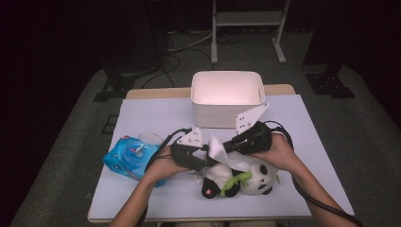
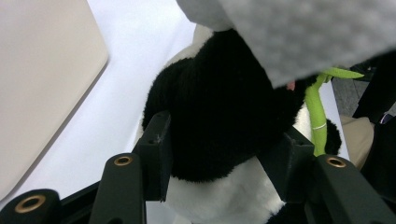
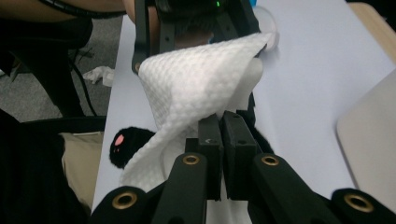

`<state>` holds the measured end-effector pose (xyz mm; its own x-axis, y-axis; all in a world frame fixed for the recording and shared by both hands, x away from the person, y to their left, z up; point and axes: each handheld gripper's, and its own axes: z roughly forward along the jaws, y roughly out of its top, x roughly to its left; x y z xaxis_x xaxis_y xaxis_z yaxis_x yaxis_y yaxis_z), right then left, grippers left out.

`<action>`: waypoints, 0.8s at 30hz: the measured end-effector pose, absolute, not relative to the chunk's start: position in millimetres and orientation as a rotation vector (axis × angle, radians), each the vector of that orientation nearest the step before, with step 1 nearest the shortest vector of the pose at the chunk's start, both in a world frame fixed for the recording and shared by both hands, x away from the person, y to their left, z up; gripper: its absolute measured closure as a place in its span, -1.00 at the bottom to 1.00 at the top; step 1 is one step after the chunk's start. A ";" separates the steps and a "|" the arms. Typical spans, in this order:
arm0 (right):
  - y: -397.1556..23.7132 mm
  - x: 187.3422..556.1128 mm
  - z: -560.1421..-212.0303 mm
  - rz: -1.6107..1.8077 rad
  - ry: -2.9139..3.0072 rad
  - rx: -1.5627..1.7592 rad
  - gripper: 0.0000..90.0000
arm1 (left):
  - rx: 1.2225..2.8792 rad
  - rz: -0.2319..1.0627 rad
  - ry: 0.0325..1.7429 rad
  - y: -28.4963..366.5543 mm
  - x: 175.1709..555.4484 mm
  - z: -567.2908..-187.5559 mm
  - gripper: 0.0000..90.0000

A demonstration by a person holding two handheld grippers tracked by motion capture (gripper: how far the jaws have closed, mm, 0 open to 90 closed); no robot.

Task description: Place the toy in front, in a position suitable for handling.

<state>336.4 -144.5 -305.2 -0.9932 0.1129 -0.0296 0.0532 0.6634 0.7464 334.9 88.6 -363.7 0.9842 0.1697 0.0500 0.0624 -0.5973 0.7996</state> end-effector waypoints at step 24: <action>-191.7 342.1 -327.8 1.021 2.886 0.276 0.92 | 2.199 0.123 0.142 89.2 331.4 -363.6 0.07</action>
